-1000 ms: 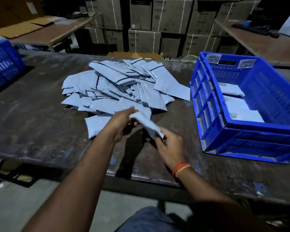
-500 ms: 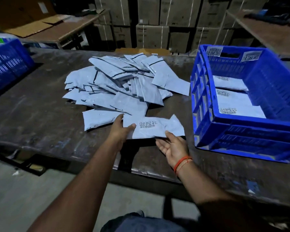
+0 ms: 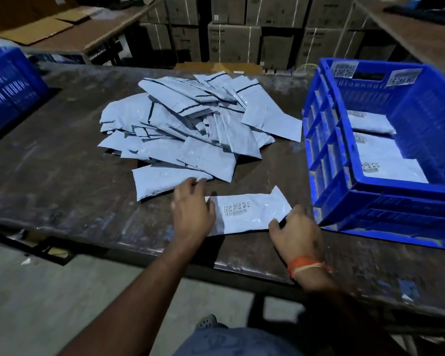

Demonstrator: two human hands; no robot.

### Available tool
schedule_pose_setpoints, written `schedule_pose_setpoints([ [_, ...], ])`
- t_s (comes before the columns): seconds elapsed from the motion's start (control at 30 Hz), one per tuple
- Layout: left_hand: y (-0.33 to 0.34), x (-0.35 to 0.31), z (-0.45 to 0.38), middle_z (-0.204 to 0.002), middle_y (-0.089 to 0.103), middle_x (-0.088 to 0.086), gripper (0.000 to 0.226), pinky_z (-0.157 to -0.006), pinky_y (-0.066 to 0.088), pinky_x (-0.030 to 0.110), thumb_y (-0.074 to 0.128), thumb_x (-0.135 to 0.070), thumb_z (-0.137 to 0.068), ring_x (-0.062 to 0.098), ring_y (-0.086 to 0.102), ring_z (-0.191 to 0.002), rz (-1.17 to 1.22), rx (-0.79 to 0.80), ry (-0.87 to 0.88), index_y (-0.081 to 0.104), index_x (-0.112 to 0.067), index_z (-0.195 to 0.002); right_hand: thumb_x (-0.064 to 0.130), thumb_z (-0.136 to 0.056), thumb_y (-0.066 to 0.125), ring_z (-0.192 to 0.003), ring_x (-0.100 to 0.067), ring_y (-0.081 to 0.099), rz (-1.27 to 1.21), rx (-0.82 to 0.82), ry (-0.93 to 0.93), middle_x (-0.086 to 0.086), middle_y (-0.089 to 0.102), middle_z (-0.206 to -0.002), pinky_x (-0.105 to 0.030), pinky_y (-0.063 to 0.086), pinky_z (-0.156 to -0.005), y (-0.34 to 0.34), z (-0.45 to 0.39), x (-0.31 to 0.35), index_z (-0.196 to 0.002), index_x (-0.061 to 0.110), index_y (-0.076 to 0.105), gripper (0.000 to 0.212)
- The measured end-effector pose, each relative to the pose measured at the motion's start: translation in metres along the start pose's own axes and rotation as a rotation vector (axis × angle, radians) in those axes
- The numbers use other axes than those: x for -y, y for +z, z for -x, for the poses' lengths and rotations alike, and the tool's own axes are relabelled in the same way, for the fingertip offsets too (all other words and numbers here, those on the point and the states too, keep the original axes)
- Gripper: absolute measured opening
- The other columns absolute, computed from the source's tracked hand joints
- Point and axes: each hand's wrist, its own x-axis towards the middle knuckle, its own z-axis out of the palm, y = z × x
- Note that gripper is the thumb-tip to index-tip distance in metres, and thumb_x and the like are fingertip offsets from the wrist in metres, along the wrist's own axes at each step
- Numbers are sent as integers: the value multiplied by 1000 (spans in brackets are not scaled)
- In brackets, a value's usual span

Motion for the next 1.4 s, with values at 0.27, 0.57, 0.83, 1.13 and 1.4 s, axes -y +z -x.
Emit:
schedule_pose_setpoints([
  [0.27,45,-20,23,-164,21,11,57,-119,28,50,32,-40,-99,36,12,-152,58,174,265,40,-16,-151,16,-81,57,-87,-37,59,-31,-214,-429,-15,65,-96,-40,46,-81,20,-11,13,-99,7,62,21],
  [0.57,60,-13,21,-168,13,11,61,-122,17,51,16,-48,-105,36,7,-153,-104,284,222,21,-23,-160,49,-98,6,-153,-15,9,280,134,-554,5,21,-164,-40,17,-118,64,-29,14,-154,28,31,65],
  [0.83,52,7,12,-168,9,11,60,-123,15,52,13,-53,-103,35,6,-154,-151,294,263,13,-35,-160,56,-98,13,-153,-21,9,321,87,-321,2,12,-166,-49,19,-118,65,-29,-7,-158,33,16,64],
  [1.13,41,43,0,-169,3,10,60,-123,6,58,9,-56,-101,33,-5,-155,-214,321,178,11,-42,-159,51,-103,21,-154,-25,0,325,111,-233,0,2,-167,-46,8,-122,58,-29,-18,-159,35,5,60],
  [1.4,13,20,18,-143,41,15,72,-98,42,55,53,-47,-92,36,40,-131,-126,154,-141,29,-18,-154,39,-97,50,-128,-35,36,212,27,-136,-15,43,-143,-46,34,-108,34,-29,-4,-149,18,37,58],
])
